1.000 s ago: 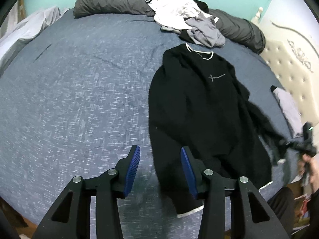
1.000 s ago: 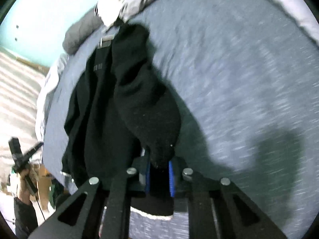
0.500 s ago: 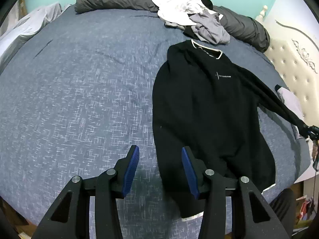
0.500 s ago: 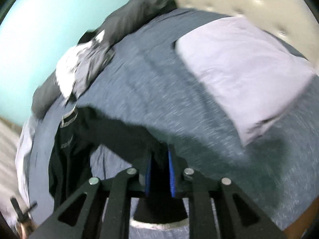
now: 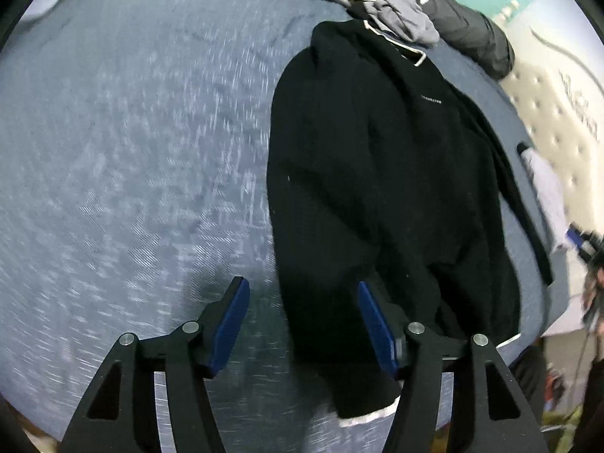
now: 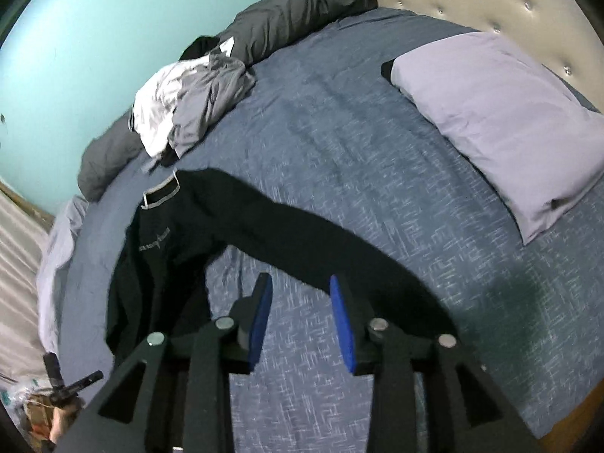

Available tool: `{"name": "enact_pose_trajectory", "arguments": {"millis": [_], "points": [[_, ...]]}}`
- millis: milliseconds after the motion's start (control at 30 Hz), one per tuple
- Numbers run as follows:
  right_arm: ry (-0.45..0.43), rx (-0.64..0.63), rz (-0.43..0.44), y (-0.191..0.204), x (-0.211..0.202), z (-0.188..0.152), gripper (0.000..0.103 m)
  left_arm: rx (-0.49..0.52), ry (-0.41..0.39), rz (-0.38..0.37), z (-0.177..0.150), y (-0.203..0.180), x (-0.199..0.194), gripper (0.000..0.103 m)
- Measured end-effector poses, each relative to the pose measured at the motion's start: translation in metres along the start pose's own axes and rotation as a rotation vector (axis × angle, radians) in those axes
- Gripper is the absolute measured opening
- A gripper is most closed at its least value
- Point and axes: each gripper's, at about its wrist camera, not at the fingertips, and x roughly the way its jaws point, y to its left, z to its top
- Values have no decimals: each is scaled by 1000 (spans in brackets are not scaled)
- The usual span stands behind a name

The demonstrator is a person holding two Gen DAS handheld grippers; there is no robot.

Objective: Fold clothes

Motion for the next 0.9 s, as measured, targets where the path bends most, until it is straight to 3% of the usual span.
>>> {"name": "enact_pose_trajectory", "arguments": {"millis": [267, 300, 333, 400, 600, 900], "points": [[35, 1, 5, 15, 12, -14, 32, -21, 51, -74, -20, 2, 26, 63], [33, -6, 8, 18, 12, -16, 32, -26, 53, -81, -22, 3, 27, 51], [33, -12, 10, 21, 11, -17, 32, -18, 54, -77, -24, 2, 28, 31], [32, -23, 10, 26, 8, -19, 32, 20, 52, -54, -27, -2, 25, 7], [20, -71, 4, 38, -5, -21, 32, 95, -59, -33, -8, 1, -38, 4], [14, -86, -1, 43, -8, -26, 32, 118, -179, 182, 47, 54, -136, 3]]}}
